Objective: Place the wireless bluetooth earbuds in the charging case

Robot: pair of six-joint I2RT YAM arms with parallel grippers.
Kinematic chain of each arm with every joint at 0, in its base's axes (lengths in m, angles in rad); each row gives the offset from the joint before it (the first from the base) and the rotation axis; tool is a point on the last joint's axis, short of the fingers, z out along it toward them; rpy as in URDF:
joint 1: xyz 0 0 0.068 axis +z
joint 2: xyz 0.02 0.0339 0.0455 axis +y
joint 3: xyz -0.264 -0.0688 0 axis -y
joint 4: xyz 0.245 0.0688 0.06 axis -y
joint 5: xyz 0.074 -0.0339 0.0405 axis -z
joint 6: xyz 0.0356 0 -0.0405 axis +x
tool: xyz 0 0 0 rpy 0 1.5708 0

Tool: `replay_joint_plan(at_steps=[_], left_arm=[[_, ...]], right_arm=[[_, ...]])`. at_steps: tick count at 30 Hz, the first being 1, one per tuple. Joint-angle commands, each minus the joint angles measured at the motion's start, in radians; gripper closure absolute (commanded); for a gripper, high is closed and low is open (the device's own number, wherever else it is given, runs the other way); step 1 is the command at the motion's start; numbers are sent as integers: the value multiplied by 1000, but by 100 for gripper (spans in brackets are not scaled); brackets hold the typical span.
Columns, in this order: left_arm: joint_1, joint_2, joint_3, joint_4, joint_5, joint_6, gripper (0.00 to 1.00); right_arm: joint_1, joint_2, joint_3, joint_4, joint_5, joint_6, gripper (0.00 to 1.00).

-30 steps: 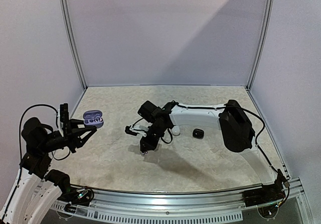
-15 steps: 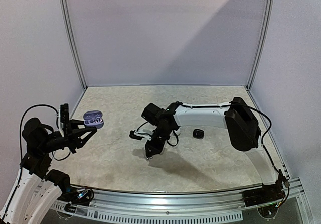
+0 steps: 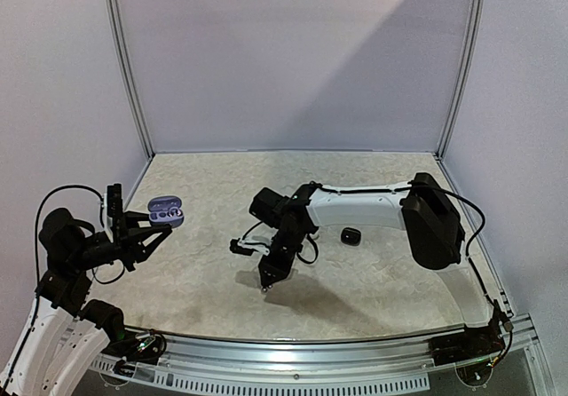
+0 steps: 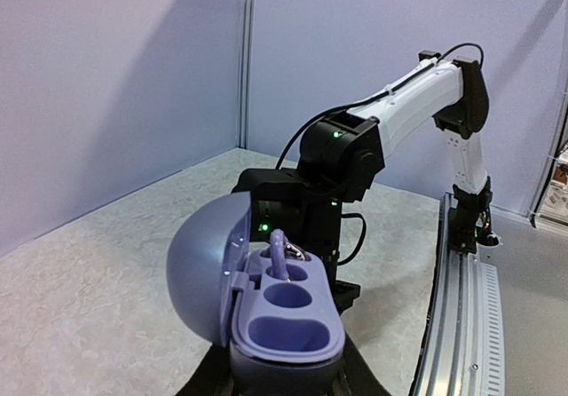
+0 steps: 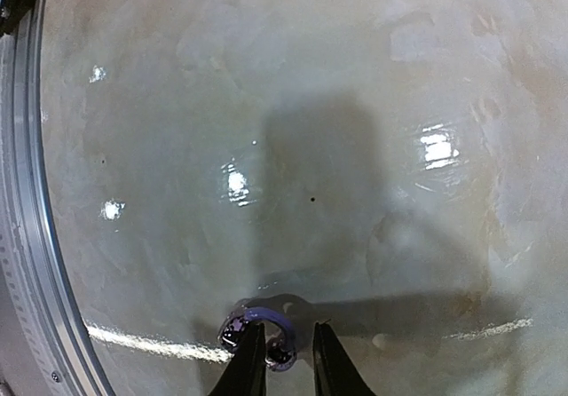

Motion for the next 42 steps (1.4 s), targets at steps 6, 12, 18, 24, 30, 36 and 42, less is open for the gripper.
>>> replay_joint_plan(at_steps=[6,12,18,24,30,36,42], left_arm=[[11,-5,-11,22,13,-1,100],[11,-5,-12,22,14,0,100],[9,-3,-13,24,13,-2,100],[9,-1,-12,23,13,-2,100],[11,-1,-10,17,7,4,100],[16,2,-9,15,4,9,100],[15,4,-12,14,4,10,100]], right_arm=[[9,-59,-36,-28,13,11,78],[17,-68,-68,-28,16,12,76],[19,-80,-77,-51,31,3,73],[-2,-102,-26,-73,53,-64,73],[-9,-62,50,-12,33,-201,75],[3,-54,-9,154,-5,-342,76],[10,-43,-32,163,13,-430,76]])
